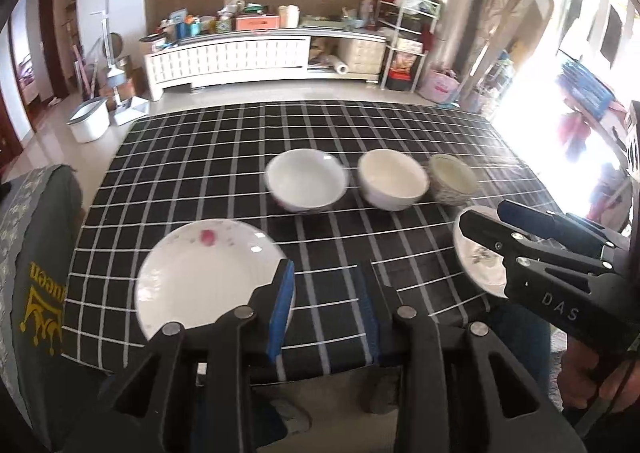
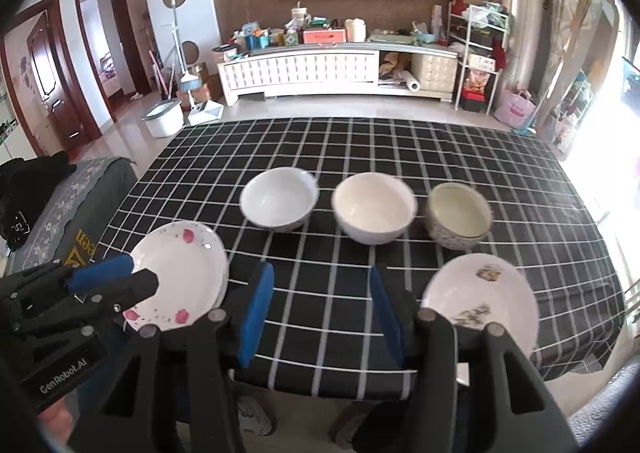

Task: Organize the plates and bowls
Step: 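Move the left tool to the cartoon-print plate and grip its rim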

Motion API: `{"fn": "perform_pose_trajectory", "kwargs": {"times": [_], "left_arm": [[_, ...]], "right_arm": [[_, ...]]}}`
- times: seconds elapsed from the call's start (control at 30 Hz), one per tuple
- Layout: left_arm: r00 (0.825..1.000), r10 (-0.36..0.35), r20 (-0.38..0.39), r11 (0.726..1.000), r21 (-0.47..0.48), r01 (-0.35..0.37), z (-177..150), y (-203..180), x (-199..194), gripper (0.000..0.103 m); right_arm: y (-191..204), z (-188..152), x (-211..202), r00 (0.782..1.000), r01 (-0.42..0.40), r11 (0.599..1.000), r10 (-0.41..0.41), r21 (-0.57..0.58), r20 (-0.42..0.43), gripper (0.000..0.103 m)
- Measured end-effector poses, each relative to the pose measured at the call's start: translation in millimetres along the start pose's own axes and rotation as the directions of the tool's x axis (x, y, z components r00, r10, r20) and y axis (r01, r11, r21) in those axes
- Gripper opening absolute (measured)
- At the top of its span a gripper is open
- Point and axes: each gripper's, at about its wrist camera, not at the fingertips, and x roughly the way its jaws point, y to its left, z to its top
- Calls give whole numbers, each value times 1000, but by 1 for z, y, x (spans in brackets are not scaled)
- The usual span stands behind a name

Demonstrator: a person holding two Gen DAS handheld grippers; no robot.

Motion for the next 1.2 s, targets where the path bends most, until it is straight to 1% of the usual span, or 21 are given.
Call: {"fn": "perform_pose_trajectory", "kwargs": {"times": [0.2, 0.4, 0.57, 0.73, 0.83, 0.93, 1.0, 1.13, 1.2], "left_arm": [[998, -58, -18, 997, 49, 59, 15, -43, 15, 30], [995, -91, -29, 991, 98, 94, 28, -85, 29, 30], [992, -112, -58, 986, 122, 118, 36, -115, 48, 30], [987, -128, -94, 981, 133, 140, 38, -141, 69, 30], [984, -122, -127, 980, 140, 139, 39, -157, 84, 30], [980, -115, -161, 978, 157, 141, 38, -169, 99, 30], [977, -115, -178, 977, 159, 144, 37, -175, 109, 30], [969, -122, -214, 979, 135, 153, 33, -183, 133, 30], [962, -127, -242, 981, 112, 157, 30, -185, 146, 30]], "right_arm": [[-42, -3, -9, 1000, 10, 998, -9, 63, -9, 55], [-85, -10, -14, 1000, 26, 992, -23, 121, -21, 55], [-119, -15, -15, 999, 41, 987, -36, 153, -34, 55], [-149, -21, -12, 999, 34, 982, -26, 186, -41, 55], [-166, -26, -6, 999, 33, 977, -25, 210, -42, 55], [-182, -33, 7, 997, 29, 969, -12, 245, -72, 55], [-191, -39, 15, 996, 43, 968, -22, 247, -88, 55], [-207, -48, 33, 992, 48, 965, -16, 259, -124, 55], [-214, -51, 41, 989, 54, 965, -17, 256, -146, 55]]}}
